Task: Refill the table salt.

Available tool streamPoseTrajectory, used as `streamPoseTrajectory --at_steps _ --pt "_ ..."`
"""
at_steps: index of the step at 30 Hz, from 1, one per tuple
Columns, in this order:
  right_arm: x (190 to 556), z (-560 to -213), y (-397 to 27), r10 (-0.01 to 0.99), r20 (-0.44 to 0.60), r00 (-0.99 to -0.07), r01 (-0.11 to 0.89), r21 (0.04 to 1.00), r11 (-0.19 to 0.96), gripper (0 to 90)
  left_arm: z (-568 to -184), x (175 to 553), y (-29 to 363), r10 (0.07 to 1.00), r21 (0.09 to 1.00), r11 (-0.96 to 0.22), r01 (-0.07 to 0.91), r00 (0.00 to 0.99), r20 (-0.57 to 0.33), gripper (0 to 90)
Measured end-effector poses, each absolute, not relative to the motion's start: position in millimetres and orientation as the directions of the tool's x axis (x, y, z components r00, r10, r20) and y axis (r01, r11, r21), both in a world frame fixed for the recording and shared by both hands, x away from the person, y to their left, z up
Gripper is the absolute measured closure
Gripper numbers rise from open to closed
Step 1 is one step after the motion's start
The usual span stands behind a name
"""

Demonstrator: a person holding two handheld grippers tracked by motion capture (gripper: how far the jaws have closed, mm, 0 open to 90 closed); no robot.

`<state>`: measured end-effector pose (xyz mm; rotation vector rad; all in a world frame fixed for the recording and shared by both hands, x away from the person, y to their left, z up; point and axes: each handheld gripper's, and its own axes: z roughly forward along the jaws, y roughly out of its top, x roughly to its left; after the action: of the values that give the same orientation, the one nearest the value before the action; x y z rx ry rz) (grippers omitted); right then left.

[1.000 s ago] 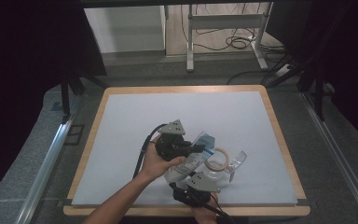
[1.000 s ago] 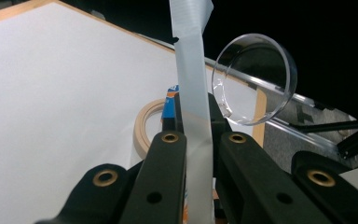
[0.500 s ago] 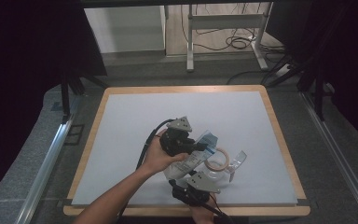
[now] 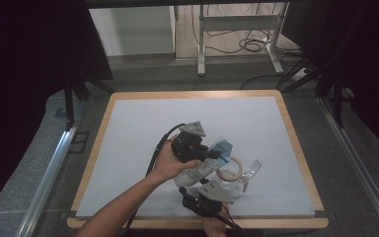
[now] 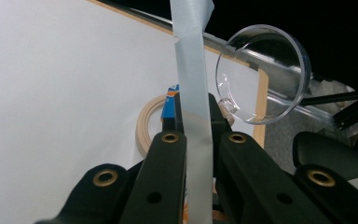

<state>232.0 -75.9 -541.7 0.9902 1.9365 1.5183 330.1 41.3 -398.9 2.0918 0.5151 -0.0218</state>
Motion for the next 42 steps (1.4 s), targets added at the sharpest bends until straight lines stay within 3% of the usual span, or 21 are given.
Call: streamPoseTrajectory --at_steps 42 --pt "229 -536 -76 0.793 0.060 -0.607 0.206 0.975 0.084 37.8 -394 344 19 0.356 0.749 -0.536 0.391 0.908 -0.219 90.0"
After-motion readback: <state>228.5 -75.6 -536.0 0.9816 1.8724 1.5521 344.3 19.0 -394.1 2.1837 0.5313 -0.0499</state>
